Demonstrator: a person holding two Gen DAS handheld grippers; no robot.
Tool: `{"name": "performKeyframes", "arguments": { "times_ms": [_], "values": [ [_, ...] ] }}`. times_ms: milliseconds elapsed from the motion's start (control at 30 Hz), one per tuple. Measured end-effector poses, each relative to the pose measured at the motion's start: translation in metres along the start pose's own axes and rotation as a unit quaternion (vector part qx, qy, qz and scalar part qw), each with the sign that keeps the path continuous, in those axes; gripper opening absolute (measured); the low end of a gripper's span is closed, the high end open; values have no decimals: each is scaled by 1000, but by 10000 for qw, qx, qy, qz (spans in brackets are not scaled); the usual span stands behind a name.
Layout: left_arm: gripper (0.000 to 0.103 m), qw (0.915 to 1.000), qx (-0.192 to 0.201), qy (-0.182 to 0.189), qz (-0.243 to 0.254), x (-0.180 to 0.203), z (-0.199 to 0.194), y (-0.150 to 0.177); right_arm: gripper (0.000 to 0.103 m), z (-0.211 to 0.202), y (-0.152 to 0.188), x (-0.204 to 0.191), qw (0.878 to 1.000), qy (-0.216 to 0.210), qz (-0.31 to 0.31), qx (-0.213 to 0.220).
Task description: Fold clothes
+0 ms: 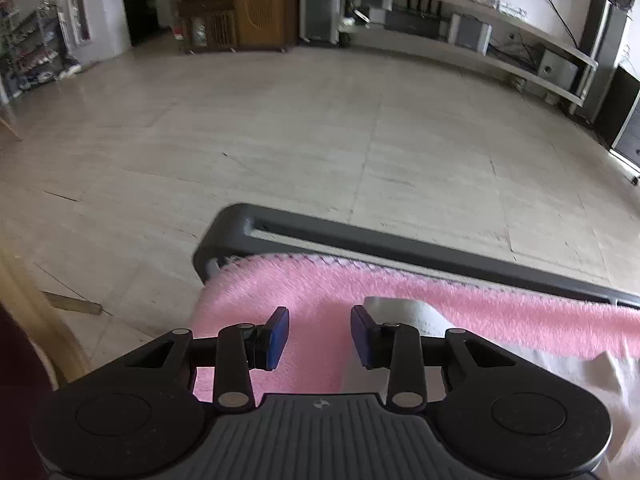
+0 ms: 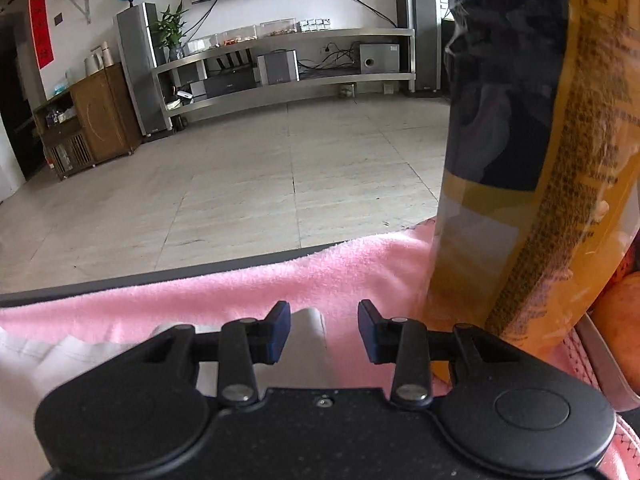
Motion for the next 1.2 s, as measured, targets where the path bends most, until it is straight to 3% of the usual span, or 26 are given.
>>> {"name": "performKeyframes", "arguments": {
  "times_ms": [267, 300, 333, 467, 500, 600, 767, 800, 833, 900, 967, 1067, 1200],
  "values": [
    [34, 9991, 193, 348, 110, 9, -5, -6, 36, -5, -6, 0, 9999, -64, 136, -7],
    [30, 9991, 177, 381, 115, 10, -4, -7, 36, -4, -6, -2, 9999, -66, 133, -28],
    [19, 9991, 58, 415, 85, 11, 1, -7, 36, -2, -6, -2, 9999, -46, 124, -62],
    [17, 9981, -51, 610, 42, 15, 10, -2, 36, 0, -6, -1, 9999, -4, 104, -138],
    [17, 9983, -35, 567, 152, 17, 9, -3, 36, 0, -7, -1, 9999, -12, 96, -130],
    [4, 9980, 10, 495, 381, 24, 9, -4, 32, 6, -7, -3, 9998, 51, 10, -196],
    [3, 9970, 174, 210, 731, 36, 6, -2, 28, 20, -4, -5, 9992, 186, 19, -364],
    [3, 9971, 211, 125, 725, 36, 5, -1, 23, 21, -5, -6, 9993, 140, 4, -349],
    [2, 9971, 268, 12, 705, 37, 3, -1, 6, 21, -5, -9, 9994, 90, -43, -329],
    [2, 9957, 521, -260, 727, 35, -9, -2, 5, 17, -5, -14, 9995, 16, -178, -267],
    [2, 9920, 838, -529, 783, 32, -24, -3, 4, 2, -6, -20, 9989, -43, -435, 177],
    [3, 9853, 1150, -881, 903, 30, -33, -4, 4, -36, -6, -26, 9858, 53, -946, 1390],
    [3, 9817, 1131, -1194, 962, 43, -20, -3, 4, -32, 2, -26, 9773, 428, -1222, 1676]
  ]
}}
Point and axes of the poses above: each gripper's, at about its wrist camera, not at the fingertips, and z roughly the way its jaws point, x to its right, y to its underside, the point moved 4 cm from there along z, roughly the way its jaws point, and after that the axes turned 15 degrees about z, right-handed, at the moved point
